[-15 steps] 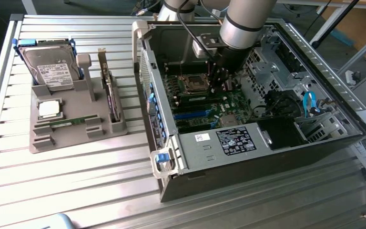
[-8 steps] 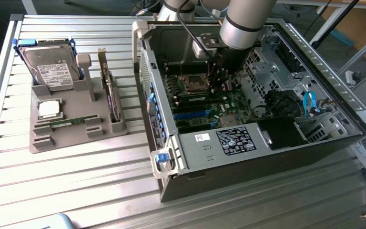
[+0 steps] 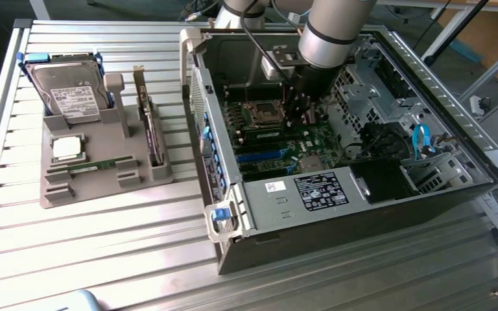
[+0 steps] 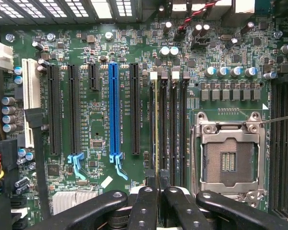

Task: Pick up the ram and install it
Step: 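Insert the ram into the slot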

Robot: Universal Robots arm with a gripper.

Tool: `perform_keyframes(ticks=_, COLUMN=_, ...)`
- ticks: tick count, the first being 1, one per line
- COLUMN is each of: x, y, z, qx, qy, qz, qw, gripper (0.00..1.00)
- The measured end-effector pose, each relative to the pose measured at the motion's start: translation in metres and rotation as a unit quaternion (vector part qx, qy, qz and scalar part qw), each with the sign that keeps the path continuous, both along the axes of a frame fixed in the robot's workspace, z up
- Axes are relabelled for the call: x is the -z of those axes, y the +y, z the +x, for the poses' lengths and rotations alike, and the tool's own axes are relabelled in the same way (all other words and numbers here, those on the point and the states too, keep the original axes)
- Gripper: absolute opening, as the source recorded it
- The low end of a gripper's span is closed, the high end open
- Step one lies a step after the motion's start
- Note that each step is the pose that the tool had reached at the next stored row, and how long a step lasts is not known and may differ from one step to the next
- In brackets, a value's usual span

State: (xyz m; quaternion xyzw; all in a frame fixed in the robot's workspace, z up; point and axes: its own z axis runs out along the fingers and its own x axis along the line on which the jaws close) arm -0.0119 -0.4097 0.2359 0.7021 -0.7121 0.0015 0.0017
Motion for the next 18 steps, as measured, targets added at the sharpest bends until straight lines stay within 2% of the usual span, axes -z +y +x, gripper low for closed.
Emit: perform_keyframes(ticks=18, x=0.0029, y=0.0, z=0.0, qx=0.0, qy=0.0, qz=0.0, qw=1.0, gripper=0.13)
